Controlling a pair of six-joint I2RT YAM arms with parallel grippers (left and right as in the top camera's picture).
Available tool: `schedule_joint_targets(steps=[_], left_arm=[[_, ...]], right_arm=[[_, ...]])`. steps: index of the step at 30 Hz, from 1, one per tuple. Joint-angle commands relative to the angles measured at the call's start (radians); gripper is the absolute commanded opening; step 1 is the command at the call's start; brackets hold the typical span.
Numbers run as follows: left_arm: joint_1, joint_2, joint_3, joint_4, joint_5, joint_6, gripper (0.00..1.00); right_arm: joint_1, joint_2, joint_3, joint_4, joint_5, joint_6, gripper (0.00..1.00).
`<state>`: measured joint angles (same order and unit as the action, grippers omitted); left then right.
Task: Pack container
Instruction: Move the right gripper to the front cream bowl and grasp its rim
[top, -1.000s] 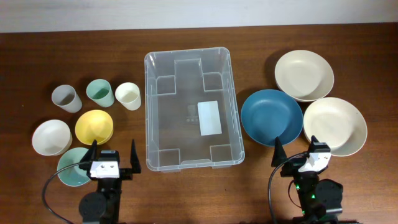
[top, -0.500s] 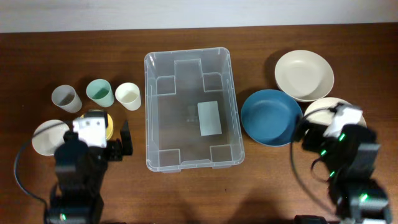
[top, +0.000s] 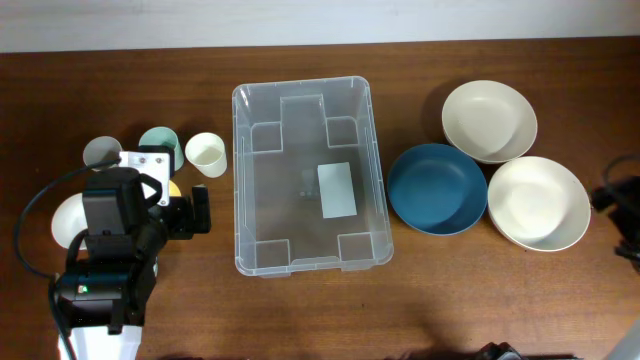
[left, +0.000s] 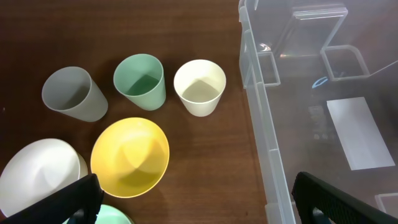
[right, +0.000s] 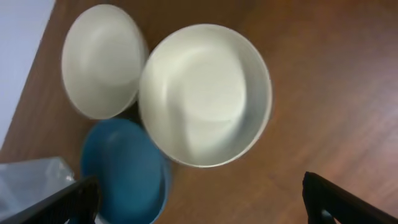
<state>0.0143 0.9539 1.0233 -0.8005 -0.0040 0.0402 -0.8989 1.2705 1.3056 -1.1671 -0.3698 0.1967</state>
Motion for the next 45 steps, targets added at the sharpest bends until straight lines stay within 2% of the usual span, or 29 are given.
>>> schedule_joint_targets(steps=[1,6,13,21,31,35,40,45], left_arm=[[0.002,-0.005,0.025,0.0,0.0,-0.006,1.0],[0.002,-0.005,0.025,0.0,0.0,-0.006,1.0],[0.002,-0.004,0.025,0.01,0.0,-0.006,1.0],[0.002,-0.004,0.025,0.023,0.0,-0.006,1.0],[0.002,-0.004,0.025,0.041,0.0,-0.006,1.0],[0.002,-0.004,0.025,0.042,0.0,-0.006,1.0],[0.002,-0.004,0.025,0.042,0.0,-0.006,1.0],[0.002,-0.004,0.025,0.041,0.0,-0.006,0.99]], right_arm=[[-0.081,0.054,-0.001,-0.004,-0.126,-0.098,0.99],[-0.094,0.182,-0.1,0.031,-0.159,-0.138,0.99],[-0.097,0.319,-0.311,0.264,-0.223,-0.137,0.99],[-0.096,0.407,-0.381,0.436,-0.209,-0.084,0.99],[-0.095,0.436,-0.381,0.604,-0.21,-0.084,0.67],[-0.065,0.436,-0.381,0.649,-0.192,-0.084,0.66],[0.051,0.436,-0.381,0.682,-0.052,-0.083,0.66],[0.101,0.436,-0.382,0.695,0.054,-0.045,0.65]])
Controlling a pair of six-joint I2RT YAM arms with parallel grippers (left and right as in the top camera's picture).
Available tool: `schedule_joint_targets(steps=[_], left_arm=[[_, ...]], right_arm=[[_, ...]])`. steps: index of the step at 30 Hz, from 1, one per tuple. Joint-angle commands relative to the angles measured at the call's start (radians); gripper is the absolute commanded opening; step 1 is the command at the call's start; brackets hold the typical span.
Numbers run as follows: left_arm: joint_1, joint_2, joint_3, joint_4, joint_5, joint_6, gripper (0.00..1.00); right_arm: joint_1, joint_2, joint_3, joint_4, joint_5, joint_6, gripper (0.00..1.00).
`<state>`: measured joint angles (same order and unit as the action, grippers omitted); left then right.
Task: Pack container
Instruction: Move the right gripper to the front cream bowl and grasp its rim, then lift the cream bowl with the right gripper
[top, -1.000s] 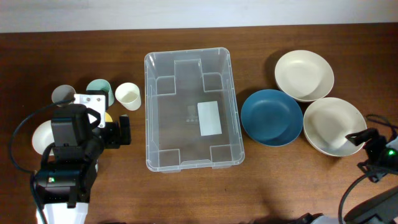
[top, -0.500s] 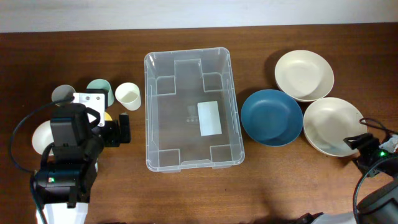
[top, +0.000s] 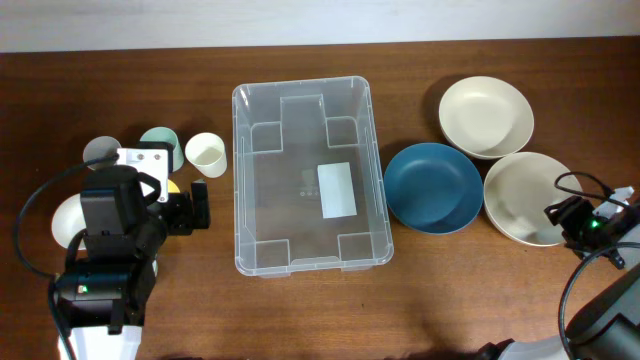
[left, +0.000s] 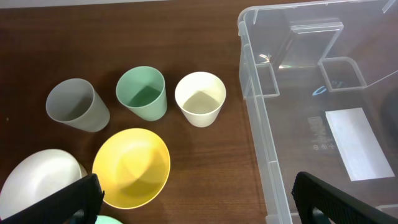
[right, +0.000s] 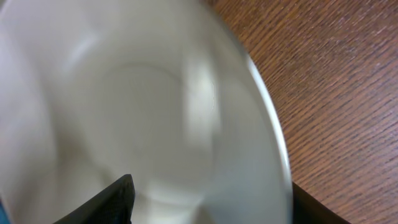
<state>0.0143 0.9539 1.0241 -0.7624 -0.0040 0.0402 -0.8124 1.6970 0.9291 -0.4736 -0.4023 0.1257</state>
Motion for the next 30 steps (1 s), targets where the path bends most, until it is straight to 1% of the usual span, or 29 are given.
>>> schedule_joint_targets(steps=[1,9,12,14,15,18,21,23,25,30], left_arm=[[0.002,-0.004,0.024,0.003,0.0,-0.006,1.0],[0.002,-0.004,0.024,0.003,0.0,-0.006,1.0],[0.002,-0.004,0.024,0.003,0.0,-0.006,1.0],[0.002,-0.004,0.024,0.003,0.0,-0.006,1.0],[0.002,-0.004,0.024,0.003,0.0,-0.006,1.0],[0.002,-0.004,0.024,0.003,0.0,-0.006,1.0],[0.002,-0.004,0.024,0.003,0.0,-0.006,1.0],[0.002,-0.004,0.024,0.003,0.0,-0.006,1.0],[0.002,-0.004,0.024,0.003,0.0,-0.006,1.0],[0.002,-0.004,0.024,0.003,0.0,-0.006,1.0]], right_arm=[[0.014,0.01,-0.005,-0.001,0.097,0.03,0.65],[0.013,0.011,-0.006,-0.005,0.158,0.052,0.64],[0.013,0.011,-0.006,-0.005,0.18,0.073,0.59],[0.013,0.011,-0.012,0.0,0.183,0.075,0.58],[0.013,0.011,-0.019,0.008,0.182,0.075,0.54],[0.013,0.011,-0.039,0.028,0.182,0.084,0.48],[0.014,0.011,-0.056,0.045,0.179,0.093,0.46],[0.014,0.011,-0.056,0.047,0.179,0.093,0.41],[0.014,0.011,-0.056,0.048,0.179,0.094,0.31],[0.014,0.011,-0.056,0.048,0.179,0.093,0.21]])
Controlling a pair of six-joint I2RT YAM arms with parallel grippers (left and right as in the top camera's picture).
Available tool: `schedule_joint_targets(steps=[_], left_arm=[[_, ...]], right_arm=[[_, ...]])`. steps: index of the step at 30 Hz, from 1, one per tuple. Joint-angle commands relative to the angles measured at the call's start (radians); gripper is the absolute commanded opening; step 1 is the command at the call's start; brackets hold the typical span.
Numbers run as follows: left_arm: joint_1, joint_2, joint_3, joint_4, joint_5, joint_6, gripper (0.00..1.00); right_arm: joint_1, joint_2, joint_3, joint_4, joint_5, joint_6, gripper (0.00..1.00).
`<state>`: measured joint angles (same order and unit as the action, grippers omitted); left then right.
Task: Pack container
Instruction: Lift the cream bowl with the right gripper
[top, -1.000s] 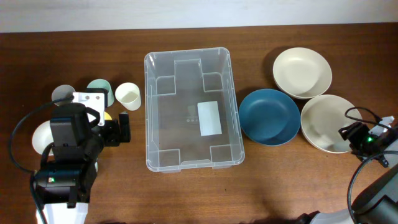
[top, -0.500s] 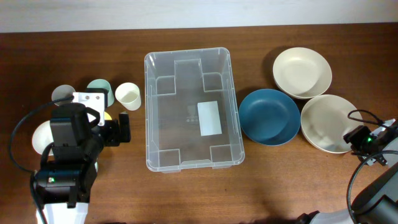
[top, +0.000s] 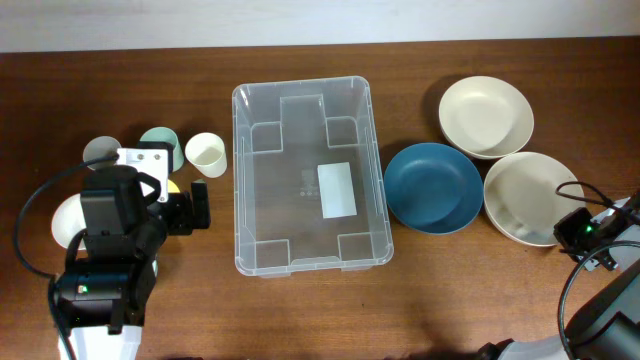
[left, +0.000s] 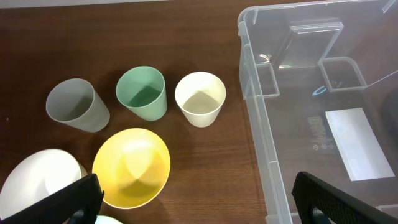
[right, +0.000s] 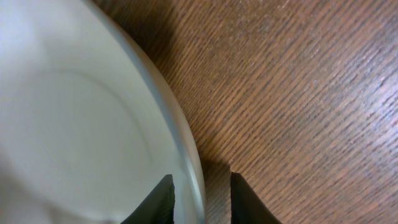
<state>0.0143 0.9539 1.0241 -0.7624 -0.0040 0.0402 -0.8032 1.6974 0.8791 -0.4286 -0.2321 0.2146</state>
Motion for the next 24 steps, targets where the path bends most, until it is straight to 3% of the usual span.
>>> schedule_joint_targets(steps=[1,7,17,24], left_arm=[[0.002,-0.004,0.024,0.003,0.0,-0.006,1.0],[0.002,-0.004,0.024,0.003,0.0,-0.006,1.0],[0.002,-0.004,0.024,0.003,0.0,-0.006,1.0],[0.002,-0.004,0.024,0.003,0.0,-0.006,1.0]], right_arm=[[0.005,0.011,-0.006,0.003,0.009,0.005,0.19],[0.005,0.011,-0.006,0.003,0.009,0.005,0.04],[0.004,0.009,-0.004,0.011,0.01,0.079,0.04],[0.004,-0.112,0.087,-0.112,0.047,0.146,0.04]])
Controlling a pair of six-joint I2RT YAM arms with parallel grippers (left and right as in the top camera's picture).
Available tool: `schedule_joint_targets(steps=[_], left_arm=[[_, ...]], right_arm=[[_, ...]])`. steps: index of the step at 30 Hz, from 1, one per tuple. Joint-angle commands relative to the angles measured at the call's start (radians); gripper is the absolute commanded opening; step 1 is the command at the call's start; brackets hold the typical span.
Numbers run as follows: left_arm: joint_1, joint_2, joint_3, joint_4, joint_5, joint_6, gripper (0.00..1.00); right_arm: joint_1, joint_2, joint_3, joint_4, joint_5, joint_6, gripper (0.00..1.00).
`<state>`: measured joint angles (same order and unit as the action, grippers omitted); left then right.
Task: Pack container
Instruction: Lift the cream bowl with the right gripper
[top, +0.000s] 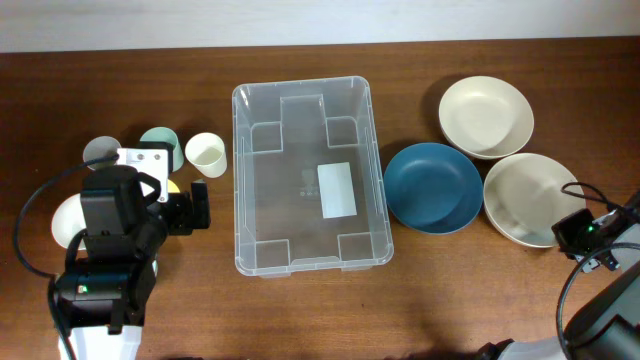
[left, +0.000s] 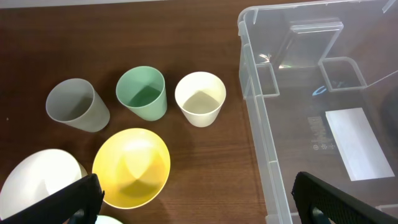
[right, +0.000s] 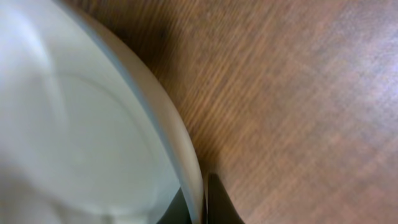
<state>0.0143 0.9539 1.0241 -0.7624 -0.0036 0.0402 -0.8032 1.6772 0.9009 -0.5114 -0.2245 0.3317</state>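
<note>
The clear plastic container (top: 250, 180) lies mid-table, a white label on its floor. Right of it are a blue bowl (top: 433, 187) and two cream bowls, one far (top: 487, 118) and one near (top: 525, 200). My right gripper (top: 567, 232) (right: 200, 202) is shut on the near cream bowl's rim (right: 180, 155), one finger inside and one outside. My left gripper (left: 194, 211) stands open above the table between a yellow bowl (left: 132, 167) and the container wall (left: 264, 143). Grey (left: 74, 104), green (left: 142, 92) and cream (left: 199, 98) cups stand beyond.
A white bowl (left: 34, 180) lies at the left edge beside the yellow one, with a pale green rim just showing beneath. The left arm's body (top: 110, 250) fills the near left. The right arm's cable (top: 590, 290) loops at the near right corner.
The right gripper's fingers have closed from a narrow gap onto the near cream bowl's rim. The left gripper and everything on the left are unchanged.
First the right gripper hung open high over the three bowls at the right edge. Then it was low over the near cream bowl, which had shifted slightly. Then its fingers straddled the bowl's right rim, and now they pinch it. The left gripper stayed open by the cups.
</note>
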Motion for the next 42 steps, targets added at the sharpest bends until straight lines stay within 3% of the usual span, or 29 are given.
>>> schedule_joint_targets(steps=[1,8,22,42], left_arm=[[0.002,-0.004,0.024,0.003,0.0,-0.006,1.0],[0.002,-0.004,0.024,0.003,0.0,-0.006,0.99],[0.002,-0.004,0.024,0.003,0.0,-0.006,1.0],[0.002,-0.004,0.024,0.003,-0.001,-0.006,1.0]], right_arm=[[0.004,-0.12,0.083,-0.051,0.054,0.029,0.04],[0.004,-0.252,0.121,-0.1,0.079,0.028,0.04],[0.004,-0.254,0.122,-0.11,0.077,0.025,0.04],[0.004,-0.254,0.142,-0.101,-0.18,0.024,0.04]])
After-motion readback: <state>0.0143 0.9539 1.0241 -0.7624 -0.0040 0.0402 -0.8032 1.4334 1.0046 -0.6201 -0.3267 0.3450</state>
